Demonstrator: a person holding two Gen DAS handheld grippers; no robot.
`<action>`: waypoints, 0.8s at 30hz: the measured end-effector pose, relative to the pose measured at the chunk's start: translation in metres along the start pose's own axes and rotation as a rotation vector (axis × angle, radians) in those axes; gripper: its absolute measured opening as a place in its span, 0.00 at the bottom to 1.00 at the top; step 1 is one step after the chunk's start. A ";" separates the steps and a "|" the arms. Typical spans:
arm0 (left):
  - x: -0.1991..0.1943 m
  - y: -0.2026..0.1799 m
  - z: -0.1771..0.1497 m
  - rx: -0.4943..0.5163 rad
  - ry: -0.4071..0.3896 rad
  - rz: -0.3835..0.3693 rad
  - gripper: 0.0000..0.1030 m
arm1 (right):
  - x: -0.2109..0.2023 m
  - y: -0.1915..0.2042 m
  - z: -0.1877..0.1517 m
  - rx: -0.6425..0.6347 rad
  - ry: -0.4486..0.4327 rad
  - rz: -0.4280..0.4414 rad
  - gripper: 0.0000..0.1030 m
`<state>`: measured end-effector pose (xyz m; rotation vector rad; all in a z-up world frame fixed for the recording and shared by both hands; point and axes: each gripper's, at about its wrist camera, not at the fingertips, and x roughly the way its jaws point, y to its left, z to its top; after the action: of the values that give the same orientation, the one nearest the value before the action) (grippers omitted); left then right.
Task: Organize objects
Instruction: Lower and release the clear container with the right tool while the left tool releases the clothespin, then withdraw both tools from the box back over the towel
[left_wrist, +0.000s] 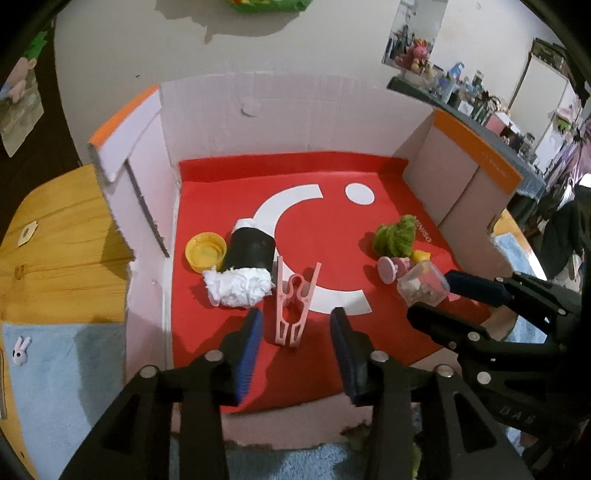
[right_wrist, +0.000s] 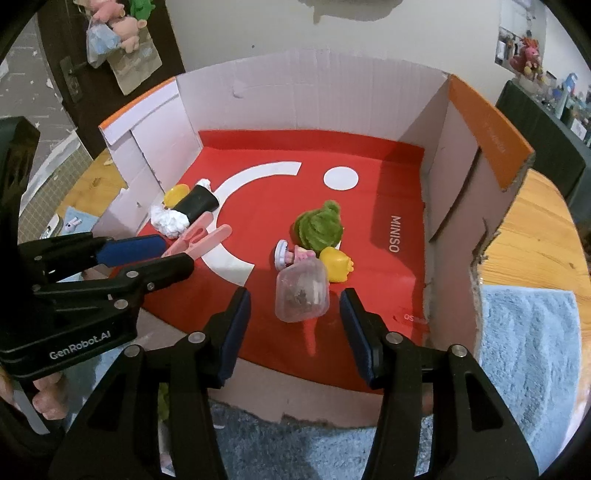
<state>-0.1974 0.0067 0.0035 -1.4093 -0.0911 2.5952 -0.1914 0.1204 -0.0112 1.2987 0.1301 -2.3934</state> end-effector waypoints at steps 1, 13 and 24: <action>0.000 0.000 -0.002 -0.004 0.002 -0.003 0.40 | -0.001 0.000 -0.001 0.003 -0.006 0.003 0.49; -0.009 0.003 -0.012 -0.007 -0.010 0.024 0.46 | -0.007 0.007 -0.008 -0.028 -0.023 -0.004 0.58; -0.016 0.007 -0.021 -0.022 -0.008 0.005 0.47 | -0.011 0.008 -0.011 -0.031 -0.025 -0.011 0.59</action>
<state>-0.1724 -0.0037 0.0038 -1.4079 -0.1171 2.6120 -0.1741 0.1196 -0.0080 1.2569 0.1672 -2.4067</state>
